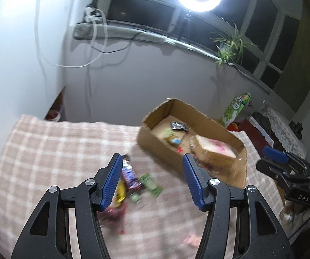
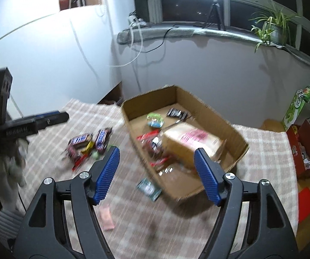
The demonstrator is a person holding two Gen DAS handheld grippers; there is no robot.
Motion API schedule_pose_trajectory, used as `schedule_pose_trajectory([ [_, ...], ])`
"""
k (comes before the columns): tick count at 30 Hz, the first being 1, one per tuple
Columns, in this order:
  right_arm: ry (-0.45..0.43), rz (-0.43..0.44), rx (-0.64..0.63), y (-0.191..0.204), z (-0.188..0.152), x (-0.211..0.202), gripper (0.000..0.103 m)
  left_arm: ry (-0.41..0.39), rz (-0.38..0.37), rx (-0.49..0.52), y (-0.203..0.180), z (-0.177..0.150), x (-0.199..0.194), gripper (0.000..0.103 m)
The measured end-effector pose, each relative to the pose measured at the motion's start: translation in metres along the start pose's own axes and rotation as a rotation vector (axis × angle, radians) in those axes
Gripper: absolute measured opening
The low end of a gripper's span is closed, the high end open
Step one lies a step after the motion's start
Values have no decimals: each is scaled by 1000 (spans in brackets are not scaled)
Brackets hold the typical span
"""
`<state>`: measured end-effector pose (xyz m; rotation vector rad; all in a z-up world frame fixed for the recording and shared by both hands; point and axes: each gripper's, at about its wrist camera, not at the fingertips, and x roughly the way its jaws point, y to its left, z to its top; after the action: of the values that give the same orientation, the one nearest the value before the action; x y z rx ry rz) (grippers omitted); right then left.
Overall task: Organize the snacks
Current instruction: 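Move both grippers back toward the remaining snacks on the tablecloth, then grasp the pink candy with the right gripper while the left grasps the red chocolate bag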
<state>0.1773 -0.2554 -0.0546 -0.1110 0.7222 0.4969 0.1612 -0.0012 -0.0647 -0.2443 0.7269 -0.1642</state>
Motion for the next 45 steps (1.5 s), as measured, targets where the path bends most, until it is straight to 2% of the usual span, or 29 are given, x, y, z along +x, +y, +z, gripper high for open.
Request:
schedule_pose_trajectory([
  [6,35,16,-43,21,-24,0,74,8,42,-45,32,-22,-18,57],
  [13,118,51,-86,43,-53,19,74,50,59,-87,45,-42,-12,57],
  [15,149,62,-97,49,-63,27,74,70,67,-66,41,-48,-5,57],
  [18,184,72,-113,55,-74,37,74,90,80,-34,35,-54,4,66],
  [26,240,79,-168,73,-89,58,74,128,157,23,23,-58,32,69],
  [33,265,70,-199,80,-94,71,74,157,213,48,28,-63,50,69],
  [35,274,65,-204,81,-95,74,69,157,219,49,30,-65,52,69],
  [36,281,67,-205,81,-96,75,62,159,218,43,31,-66,52,69],
  [39,281,69,-203,80,-96,77,59,159,218,33,34,-66,53,69],
  [41,281,69,-199,79,-97,76,52,158,216,34,34,-67,52,67],
  [45,283,76,-191,76,-96,74,31,154,214,39,33,-67,52,60],
])
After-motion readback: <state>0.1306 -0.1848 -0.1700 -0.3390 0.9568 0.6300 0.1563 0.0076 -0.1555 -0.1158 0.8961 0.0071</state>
